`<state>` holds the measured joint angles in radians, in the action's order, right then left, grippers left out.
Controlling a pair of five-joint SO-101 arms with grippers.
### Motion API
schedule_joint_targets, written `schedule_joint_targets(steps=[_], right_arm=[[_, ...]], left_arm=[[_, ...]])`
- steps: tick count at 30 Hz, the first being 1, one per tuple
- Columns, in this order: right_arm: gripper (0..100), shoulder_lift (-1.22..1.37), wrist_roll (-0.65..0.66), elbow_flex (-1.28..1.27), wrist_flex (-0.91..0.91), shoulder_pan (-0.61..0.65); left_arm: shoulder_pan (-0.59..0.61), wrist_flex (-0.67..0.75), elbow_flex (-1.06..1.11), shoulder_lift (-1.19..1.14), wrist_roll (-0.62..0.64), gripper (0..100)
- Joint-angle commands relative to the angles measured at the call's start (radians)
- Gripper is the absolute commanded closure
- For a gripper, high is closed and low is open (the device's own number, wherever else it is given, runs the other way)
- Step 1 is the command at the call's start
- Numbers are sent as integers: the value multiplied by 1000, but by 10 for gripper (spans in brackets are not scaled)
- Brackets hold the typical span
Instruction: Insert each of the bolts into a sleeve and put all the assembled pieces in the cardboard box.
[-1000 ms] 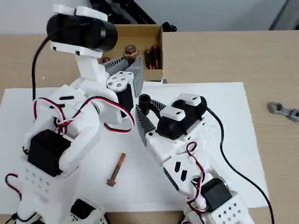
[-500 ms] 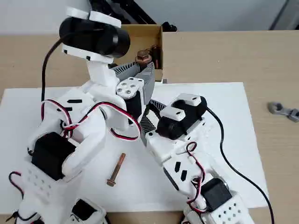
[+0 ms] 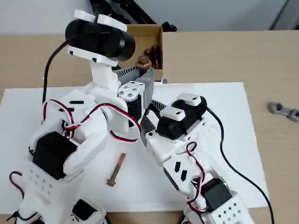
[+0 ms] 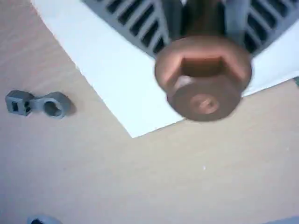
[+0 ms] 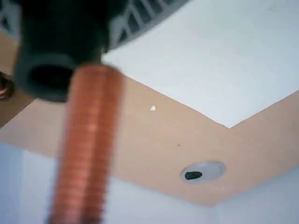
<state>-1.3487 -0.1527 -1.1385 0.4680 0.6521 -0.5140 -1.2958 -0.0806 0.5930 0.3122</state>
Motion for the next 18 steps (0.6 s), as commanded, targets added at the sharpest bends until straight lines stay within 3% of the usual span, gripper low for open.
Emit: schedule_joint_targets(steps=[1, 18], right_arm=[[995, 4, -5, 55, -16, 5], [995, 4, -5, 55, -15, 4]], left_arm=[[-2, -3, -2, 26, -23, 995], [37, 91, 50, 34, -57, 995]])
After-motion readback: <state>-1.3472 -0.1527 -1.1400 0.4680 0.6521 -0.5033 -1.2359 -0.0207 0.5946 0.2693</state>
